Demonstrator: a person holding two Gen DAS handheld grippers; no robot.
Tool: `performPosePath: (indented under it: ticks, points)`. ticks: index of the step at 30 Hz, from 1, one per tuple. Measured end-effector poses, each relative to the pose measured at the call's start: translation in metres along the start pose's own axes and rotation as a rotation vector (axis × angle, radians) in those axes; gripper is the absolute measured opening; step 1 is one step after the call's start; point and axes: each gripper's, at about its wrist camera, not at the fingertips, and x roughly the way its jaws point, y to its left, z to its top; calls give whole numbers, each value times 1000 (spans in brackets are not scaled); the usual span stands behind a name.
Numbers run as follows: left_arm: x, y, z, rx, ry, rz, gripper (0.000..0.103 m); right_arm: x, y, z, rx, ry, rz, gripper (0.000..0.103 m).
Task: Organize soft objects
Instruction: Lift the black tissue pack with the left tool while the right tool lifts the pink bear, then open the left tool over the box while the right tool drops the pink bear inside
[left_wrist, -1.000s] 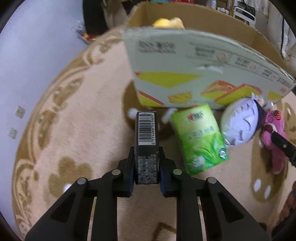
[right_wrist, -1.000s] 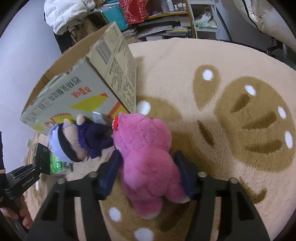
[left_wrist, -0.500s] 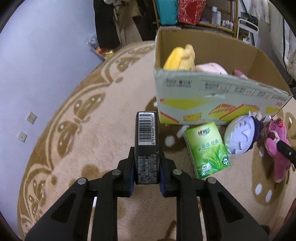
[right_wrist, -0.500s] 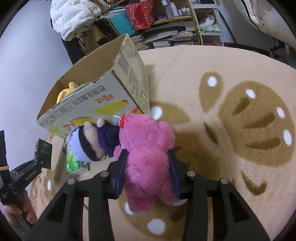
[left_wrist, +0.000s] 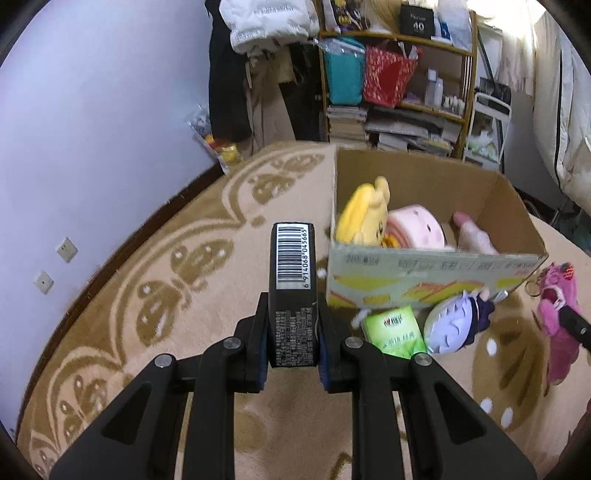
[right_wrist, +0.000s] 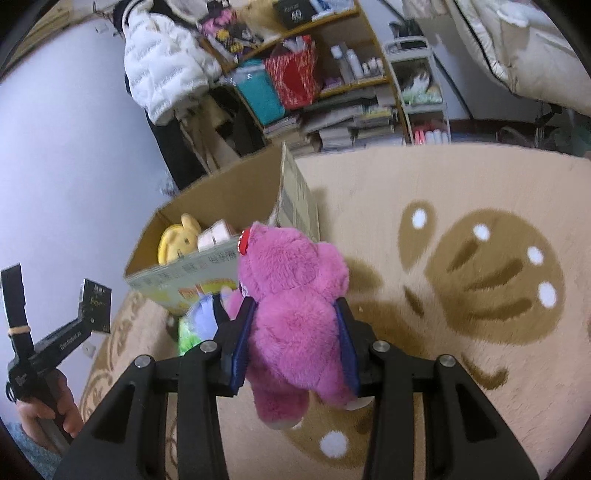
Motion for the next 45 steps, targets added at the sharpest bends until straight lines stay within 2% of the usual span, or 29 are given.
performPosePath:
  ticks: [10, 14, 18, 23, 35, 40, 45]
  points:
    - [-25, 0, 26, 23, -102, -3, 19, -30, 20, 25, -56, -151, 40, 44]
    - [-31, 0, 41, 14, -143, -23, 19, -30, 25, 36, -63, -178, 60, 44]
    - [-32, -6, 59, 51, -196, -13, 19, -24, 31, 46, -79, -196, 65, 44]
    - [-31, -14, 75, 71, -251, -52, 20, -15, 37, 54, -98, -201, 73, 44]
    - [-12, -34, 87, 129, -246, -67, 21, 11, 55, 80, -94, -209, 131, 44]
    - [4, -36, 88, 129, -205, -88, 21, 27, 62, 81, -98, -166, 143, 45]
    - [17, -42, 84, 133, -176, -125, 21, 43, 67, 75, -131, -118, 117, 46]
